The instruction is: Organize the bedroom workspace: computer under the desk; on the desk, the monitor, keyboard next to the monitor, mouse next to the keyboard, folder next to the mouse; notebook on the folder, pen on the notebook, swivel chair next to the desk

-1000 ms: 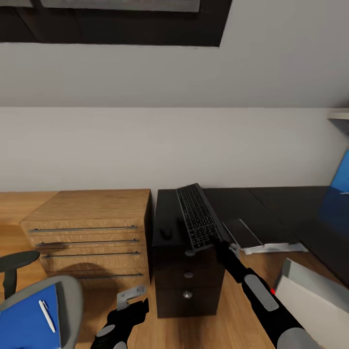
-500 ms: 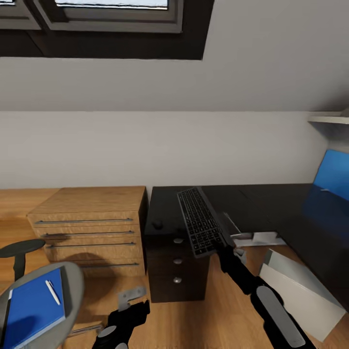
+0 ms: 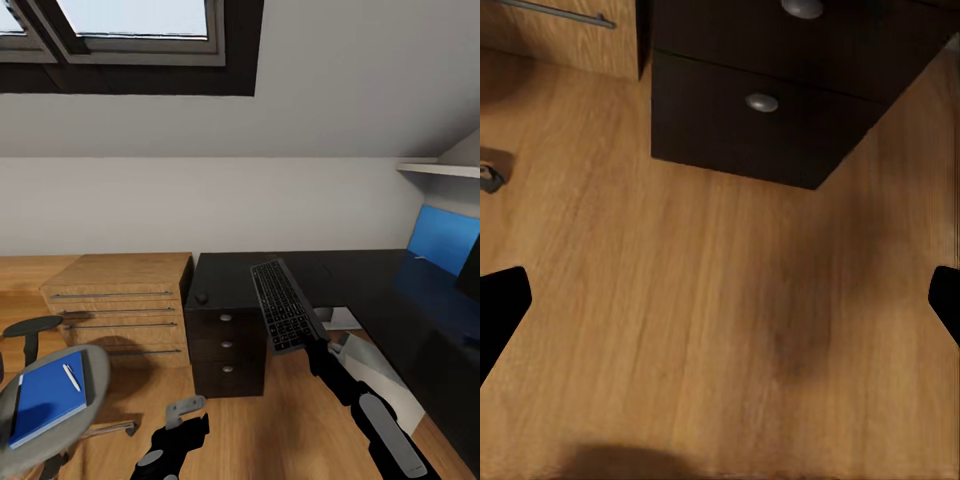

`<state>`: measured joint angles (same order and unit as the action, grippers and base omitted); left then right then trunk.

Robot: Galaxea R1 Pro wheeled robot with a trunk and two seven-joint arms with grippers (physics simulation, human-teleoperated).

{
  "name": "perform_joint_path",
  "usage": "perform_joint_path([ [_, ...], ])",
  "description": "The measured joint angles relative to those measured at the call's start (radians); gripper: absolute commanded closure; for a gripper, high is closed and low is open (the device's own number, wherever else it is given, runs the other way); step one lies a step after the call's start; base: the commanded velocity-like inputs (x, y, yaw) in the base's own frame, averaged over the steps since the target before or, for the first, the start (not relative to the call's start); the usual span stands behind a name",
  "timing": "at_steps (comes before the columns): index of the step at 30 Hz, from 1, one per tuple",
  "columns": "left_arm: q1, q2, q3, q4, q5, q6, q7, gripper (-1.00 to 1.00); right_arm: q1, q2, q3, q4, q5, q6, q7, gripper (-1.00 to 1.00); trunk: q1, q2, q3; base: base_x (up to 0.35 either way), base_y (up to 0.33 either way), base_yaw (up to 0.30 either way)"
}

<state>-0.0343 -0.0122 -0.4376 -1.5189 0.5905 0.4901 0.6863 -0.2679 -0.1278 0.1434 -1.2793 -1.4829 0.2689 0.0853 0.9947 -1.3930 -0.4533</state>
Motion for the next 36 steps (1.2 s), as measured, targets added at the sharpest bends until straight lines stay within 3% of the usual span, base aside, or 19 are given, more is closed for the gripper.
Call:
perform_joint_path([
  [10, 0.000, 0.001, 0.000, -0.001, 0.000, -0.003, 0.000, -1.00, 0.000, 0.000, -0.037, 0.013, -0.004, 0.004, -0.001, 1.00, -0.038, 0.070, 0.031, -0.283, -0.247, 0.000],
  [26, 0.000, 0.003, 0.007, -0.003, 0.003, -0.003, -0.002, -1.00, 0.000, 0.000, -0.057, 0.023, -0.004, 0.006, -0.001, 1.00, -0.100, 0.182, 0.082, -0.317, -0.136, 0.000],
  [27, 0.000, 0.002, 0.006, -0.003, 0.002, -0.003, -0.001, -1.00, 0.000, 0.000, -0.066, 0.045, -0.052, 0.007, -0.003, 1.00, -0.103, 0.189, 0.085, -0.328, -0.191, 0.000],
  [30, 0.000, 0.002, 0.004, -0.003, 0.002, -0.003, -0.001, -1.00, 0.000, 0.000, -0.069, 0.048, -0.108, 0.008, -0.003, 1.00, -0.115, 0.210, 0.094, -0.325, -0.201, 0.000],
  [36, 0.000, 0.002, 0.003, -0.003, 0.002, -0.003, 0.000, -1.00, 0.000, 0.000, -0.070, 0.066, -0.113, 0.009, -0.002, 1.00, -0.138, 0.252, 0.113, -0.323, -0.206, 0.000],
])
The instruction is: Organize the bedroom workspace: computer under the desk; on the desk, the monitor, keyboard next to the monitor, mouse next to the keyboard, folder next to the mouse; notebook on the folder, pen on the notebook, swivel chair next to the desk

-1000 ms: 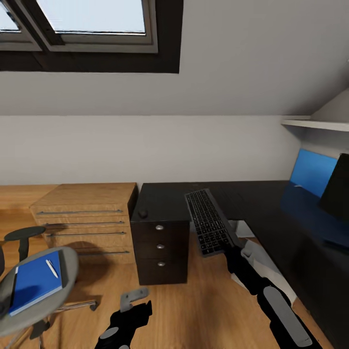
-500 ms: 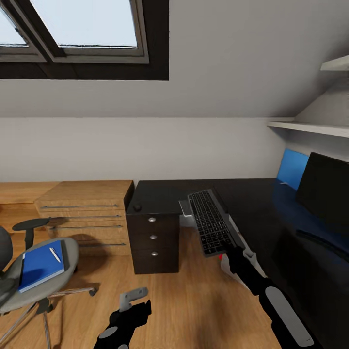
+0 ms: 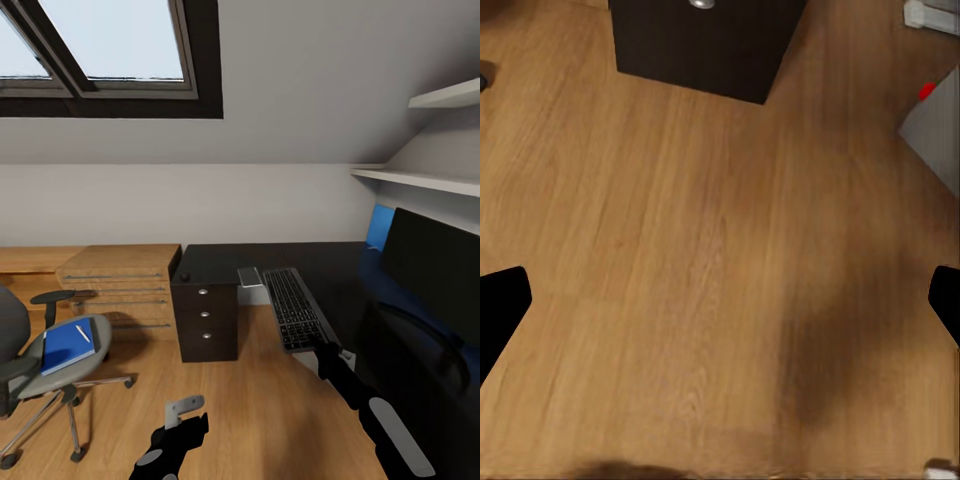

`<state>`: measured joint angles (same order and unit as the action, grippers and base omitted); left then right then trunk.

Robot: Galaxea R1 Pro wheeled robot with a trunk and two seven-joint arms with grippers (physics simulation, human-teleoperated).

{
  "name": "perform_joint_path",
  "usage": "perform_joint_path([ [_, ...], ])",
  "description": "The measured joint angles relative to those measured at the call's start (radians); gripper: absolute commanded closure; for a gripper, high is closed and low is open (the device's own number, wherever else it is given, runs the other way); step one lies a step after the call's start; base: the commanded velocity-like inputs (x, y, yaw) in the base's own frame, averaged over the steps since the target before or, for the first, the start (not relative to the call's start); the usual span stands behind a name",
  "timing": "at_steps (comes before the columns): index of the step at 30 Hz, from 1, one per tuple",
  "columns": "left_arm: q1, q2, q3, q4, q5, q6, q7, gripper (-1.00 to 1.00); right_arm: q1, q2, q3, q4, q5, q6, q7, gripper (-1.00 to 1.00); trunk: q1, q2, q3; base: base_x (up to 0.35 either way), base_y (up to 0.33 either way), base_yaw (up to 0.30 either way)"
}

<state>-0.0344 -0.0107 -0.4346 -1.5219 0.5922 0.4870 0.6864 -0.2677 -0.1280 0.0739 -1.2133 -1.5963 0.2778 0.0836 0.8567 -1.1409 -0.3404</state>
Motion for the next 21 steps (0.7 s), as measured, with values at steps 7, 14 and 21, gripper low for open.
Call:
perform_joint_path([
  [7, 0.000, 0.000, 0.000, 0.000, -0.001, 0.000, 0.000, -1.00, 0.000, 0.000, -0.026, 0.020, -0.001, 0.000, 0.001, 1.00, -0.027, 0.049, 0.022, -0.306, -0.225, 0.000],
  [14, 0.000, 0.000, -0.001, 0.001, -0.002, 0.000, 0.001, -1.00, 0.000, 0.000, -0.063, 0.053, 0.002, 0.000, 0.001, 1.00, -0.054, 0.098, 0.044, -0.289, -0.242, 0.000],
  [21, 0.000, 0.000, -0.002, 0.002, -0.002, 0.000, 0.002, -1.00, 0.000, -0.006, -0.083, 0.063, 0.000, -0.002, 0.003, 1.00, -0.081, 0.147, 0.066, -0.286, -0.244, 0.000],
])
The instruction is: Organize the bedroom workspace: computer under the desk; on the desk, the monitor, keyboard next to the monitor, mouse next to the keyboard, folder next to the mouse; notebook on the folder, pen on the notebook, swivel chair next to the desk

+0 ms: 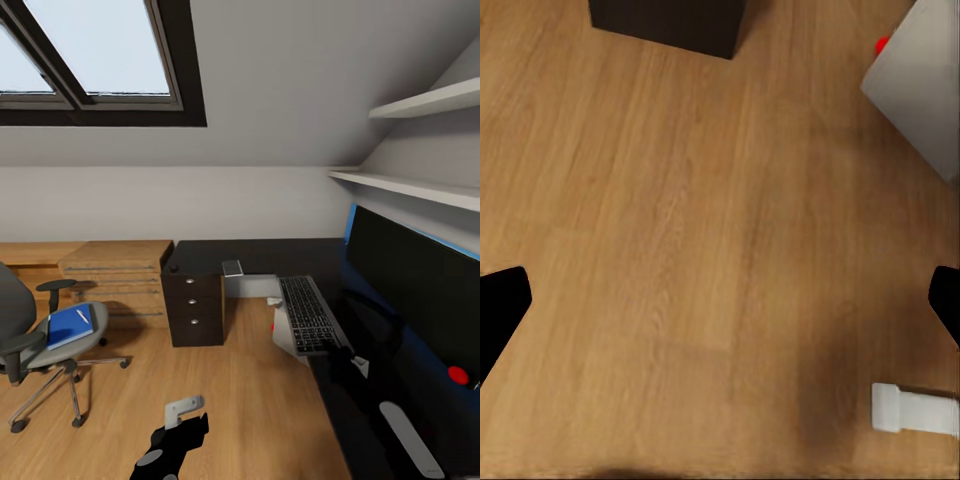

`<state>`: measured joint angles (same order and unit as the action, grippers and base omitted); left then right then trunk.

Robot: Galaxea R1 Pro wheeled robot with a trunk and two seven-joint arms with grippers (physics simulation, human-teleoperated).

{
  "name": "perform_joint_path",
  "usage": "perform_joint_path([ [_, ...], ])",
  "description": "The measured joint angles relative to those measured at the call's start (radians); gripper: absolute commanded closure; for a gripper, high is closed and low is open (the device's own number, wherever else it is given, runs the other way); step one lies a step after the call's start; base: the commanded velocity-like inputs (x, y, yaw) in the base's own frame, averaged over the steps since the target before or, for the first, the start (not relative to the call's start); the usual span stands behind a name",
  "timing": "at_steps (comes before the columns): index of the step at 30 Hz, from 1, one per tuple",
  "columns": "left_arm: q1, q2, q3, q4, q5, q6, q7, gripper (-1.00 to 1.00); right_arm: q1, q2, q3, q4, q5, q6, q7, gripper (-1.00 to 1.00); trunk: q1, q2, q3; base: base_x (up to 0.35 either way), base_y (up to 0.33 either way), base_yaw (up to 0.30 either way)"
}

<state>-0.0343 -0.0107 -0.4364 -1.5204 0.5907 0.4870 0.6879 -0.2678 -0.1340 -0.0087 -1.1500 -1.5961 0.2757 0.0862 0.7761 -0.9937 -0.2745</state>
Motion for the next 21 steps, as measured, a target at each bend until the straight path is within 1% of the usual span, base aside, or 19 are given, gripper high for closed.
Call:
perform_joint_path([
  [3, 0.000, 0.000, -0.001, 0.001, 0.000, 0.000, 0.000, -1.00, 0.000, -0.001, -0.002, 0.001, 0.000, -0.002, 0.002, 1.00, -0.012, 0.021, 0.009, -0.269, -0.230, 0.000],
  [5, 0.000, 0.001, 0.005, 0.001, 0.002, 0.000, -0.002, -1.00, 0.000, 0.000, -0.003, 0.015, 0.004, -0.008, -0.001, 1.00, -0.012, 0.021, 0.009, -0.118, -0.101, 0.000],
  [7, 0.000, 0.001, 0.006, -0.001, 0.006, 0.000, -0.005, -1.00, 0.000, -0.001, -0.004, 0.049, 0.008, -0.008, -0.002, 1.00, -0.012, 0.021, 0.009, -0.014, -0.016, 0.000],
  [10, 0.000, 0.002, 0.005, 0.000, 0.004, 0.000, -0.009, -1.00, 0.000, -0.002, -0.004, 0.053, 0.002, -0.007, -0.002, 1.00, -0.012, 0.021, 0.009, -0.006, -0.097, 0.000],
  [18, 0.000, 0.002, 0.003, 0.000, 0.002, 0.000, -0.011, -1.00, 0.000, -0.003, -0.004, 0.058, 0.003, -0.007, -0.002, 1.00, -0.012, 0.021, 0.010, 0.037, -0.227, 0.000],
  [21, 0.000, 0.001, 0.003, 0.000, 0.001, 0.000, -0.011, -1.00, 0.000, -0.012, -0.004, 0.070, 0.006, -0.006, -0.002, 1.00, -0.012, 0.021, 0.009, 0.060, -0.117, 0.000],
])
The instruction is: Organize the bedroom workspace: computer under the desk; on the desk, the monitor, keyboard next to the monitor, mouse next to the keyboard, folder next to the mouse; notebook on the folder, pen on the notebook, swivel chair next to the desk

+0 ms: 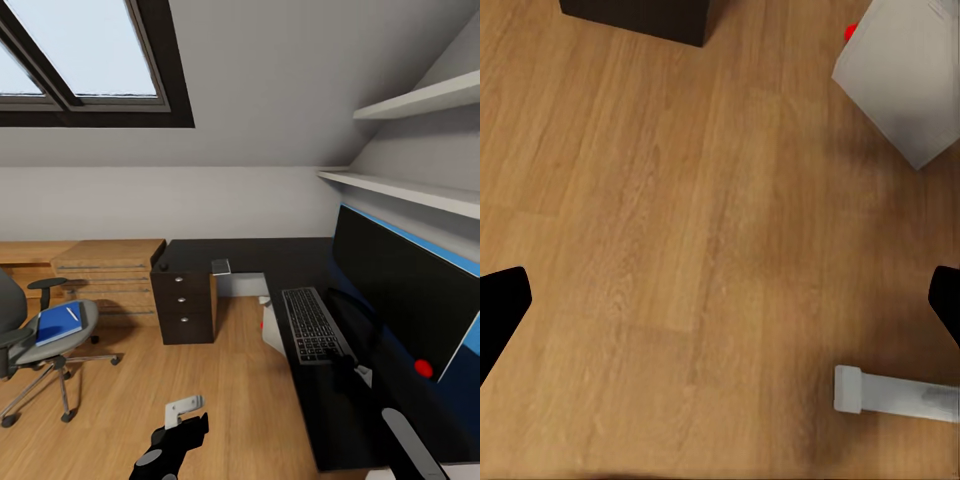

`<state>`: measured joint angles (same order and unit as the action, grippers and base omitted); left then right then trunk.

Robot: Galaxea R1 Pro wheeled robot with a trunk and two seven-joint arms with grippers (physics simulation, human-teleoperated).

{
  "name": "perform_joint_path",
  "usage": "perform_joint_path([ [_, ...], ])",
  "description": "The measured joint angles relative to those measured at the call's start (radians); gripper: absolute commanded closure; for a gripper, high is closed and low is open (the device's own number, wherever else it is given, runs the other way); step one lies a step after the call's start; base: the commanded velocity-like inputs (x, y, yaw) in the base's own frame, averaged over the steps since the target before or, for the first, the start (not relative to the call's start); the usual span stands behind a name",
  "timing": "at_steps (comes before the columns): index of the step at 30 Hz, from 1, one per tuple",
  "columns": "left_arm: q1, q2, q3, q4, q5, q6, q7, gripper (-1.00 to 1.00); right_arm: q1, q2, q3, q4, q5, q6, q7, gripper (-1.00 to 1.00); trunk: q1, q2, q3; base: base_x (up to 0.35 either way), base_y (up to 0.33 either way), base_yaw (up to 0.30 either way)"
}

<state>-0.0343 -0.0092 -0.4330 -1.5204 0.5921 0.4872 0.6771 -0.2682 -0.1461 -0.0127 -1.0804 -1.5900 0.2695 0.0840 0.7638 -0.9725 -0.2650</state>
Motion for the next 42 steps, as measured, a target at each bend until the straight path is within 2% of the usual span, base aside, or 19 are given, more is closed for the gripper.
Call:
perform_joint_path([
  [5, 0.000, 0.000, 0.000, 0.000, 0.000, 0.000, 0.000, -1.00, -0.002, -0.002, 0.003, 0.041, -0.001, 0.004, 0.000, 1.00, 0.000, 0.000, 0.000, 0.014, -0.025, 0.000],
  [18, 0.000, -0.001, -0.001, 0.003, 0.000, 0.000, 0.004, -1.00, -0.003, -0.004, 0.003, 0.049, -0.003, 0.003, 0.000, 1.00, 0.000, 0.000, 0.000, 0.138, -0.001, 0.000],
  [22, 0.000, -0.001, -0.001, 0.003, 0.000, 0.000, 0.006, -1.00, -0.007, -0.005, 0.003, 0.103, 0.002, 0.002, 0.000, 1.00, 0.000, 0.000, 0.000, 0.018, 0.000, 0.000],
  [23, 0.000, -0.001, -0.001, 0.003, 0.000, 0.000, 0.006, -1.00, -0.015, -0.005, 0.003, 0.134, 0.007, 0.002, 0.000, 1.00, 0.000, 0.000, 0.000, 0.005, 0.000, 0.000],
  [24, 0.000, -0.001, -0.002, 0.003, 0.000, 0.000, 0.006, -1.00, -0.042, -0.004, 0.003, 0.187, -0.002, 0.002, 0.030, 1.00, 0.000, 0.000, 0.000, 0.003, 0.000, 0.000],
  [27, 0.000, -0.002, -0.002, 0.003, 0.000, 0.000, 0.006, -1.00, -0.113, -0.004, 0.003, 0.282, 0.030, 0.003, 0.058, 1.00, 0.000, 0.000, 0.000, 0.001, 0.000, 0.000],
  [29, 0.000, -0.002, -0.002, 0.003, 0.001, 0.000, 0.006, -1.00, -0.138, -0.005, 0.002, 0.311, 0.047, 0.005, 0.063, 1.00, 0.000, 0.000, 0.000, 0.000, 0.000, 0.000],
  [35, 0.000, -0.002, -0.002, 0.005, 0.000, 0.000, 0.005, -1.00, -0.150, -0.006, 0.003, 0.324, 0.054, 0.005, 0.063, 1.00, 0.000, 0.000, 0.000, 0.037, -0.015, 0.000],
  [38, 0.000, -0.002, -0.002, 0.005, 0.000, -0.007, 0.005, -1.00, -0.150, -0.023, 0.004, 0.325, 0.053, 0.005, 0.063, 1.00, 0.000, 0.000, 0.000, 0.198, -0.142, 0.000],
  [42, 0.000, 0.000, -0.002, 0.005, 0.001, -0.036, 0.005, -1.00, -0.150, -0.030, 0.004, 0.325, 0.051, 0.006, 0.063, 1.00, 0.000, 0.000, 0.000, 0.070, -0.045, 0.000],
])
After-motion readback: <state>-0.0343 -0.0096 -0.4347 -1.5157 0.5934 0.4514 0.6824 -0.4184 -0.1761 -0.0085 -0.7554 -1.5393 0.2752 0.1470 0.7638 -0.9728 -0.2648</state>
